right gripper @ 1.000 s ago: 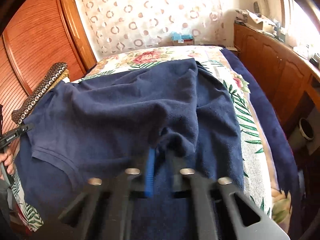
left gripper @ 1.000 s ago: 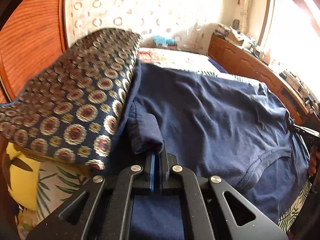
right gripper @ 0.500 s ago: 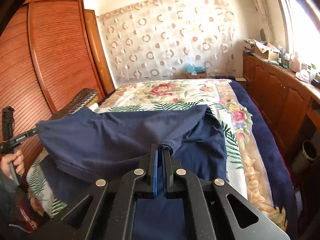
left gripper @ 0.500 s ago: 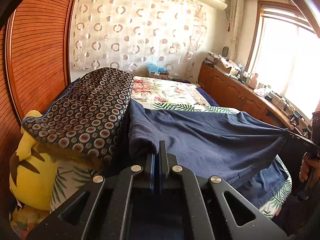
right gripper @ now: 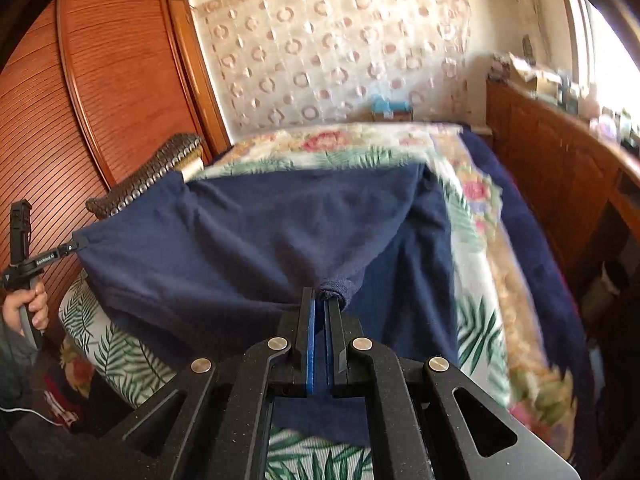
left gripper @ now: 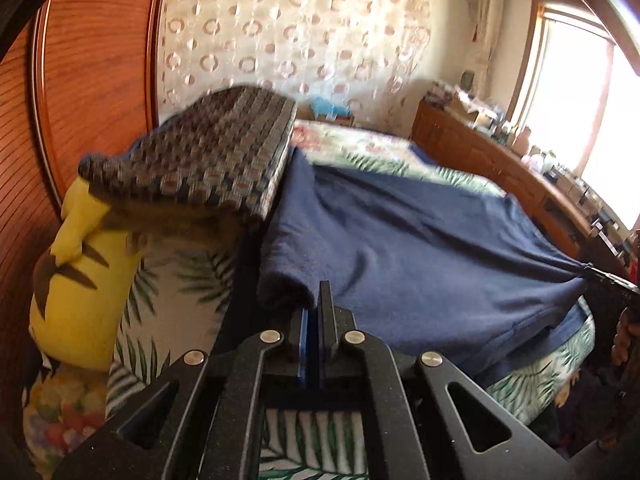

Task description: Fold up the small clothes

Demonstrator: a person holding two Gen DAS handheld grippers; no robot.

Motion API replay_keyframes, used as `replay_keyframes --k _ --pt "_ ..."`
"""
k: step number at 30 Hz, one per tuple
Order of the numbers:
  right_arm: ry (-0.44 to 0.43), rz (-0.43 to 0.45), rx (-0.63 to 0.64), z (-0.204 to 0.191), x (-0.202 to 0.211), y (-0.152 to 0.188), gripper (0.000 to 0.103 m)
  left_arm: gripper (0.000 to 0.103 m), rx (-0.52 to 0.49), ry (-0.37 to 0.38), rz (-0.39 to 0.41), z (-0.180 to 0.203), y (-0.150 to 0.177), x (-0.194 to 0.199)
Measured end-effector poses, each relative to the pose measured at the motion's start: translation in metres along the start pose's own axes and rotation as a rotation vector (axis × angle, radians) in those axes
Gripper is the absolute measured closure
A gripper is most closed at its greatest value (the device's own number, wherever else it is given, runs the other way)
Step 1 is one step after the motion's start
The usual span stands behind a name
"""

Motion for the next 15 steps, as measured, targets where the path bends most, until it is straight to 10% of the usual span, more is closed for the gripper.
replay_keyframes --k 15 --pt "0.080 -0.055 0.031 -0.008 0.010 0.000 0.087 0.096 -0.028 -0.031 -0.016 -0.004 0.012 0.003"
Point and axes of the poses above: each gripper's, at about its wrist camera, not at the fingertips, and x roughly against the way its jaws point, z to its right, y to its underside, the point moved 10 cm from there along -x, roughly the way its jaws point, and after that the axes turned 6 degrees about x, right-handed, at the moved point
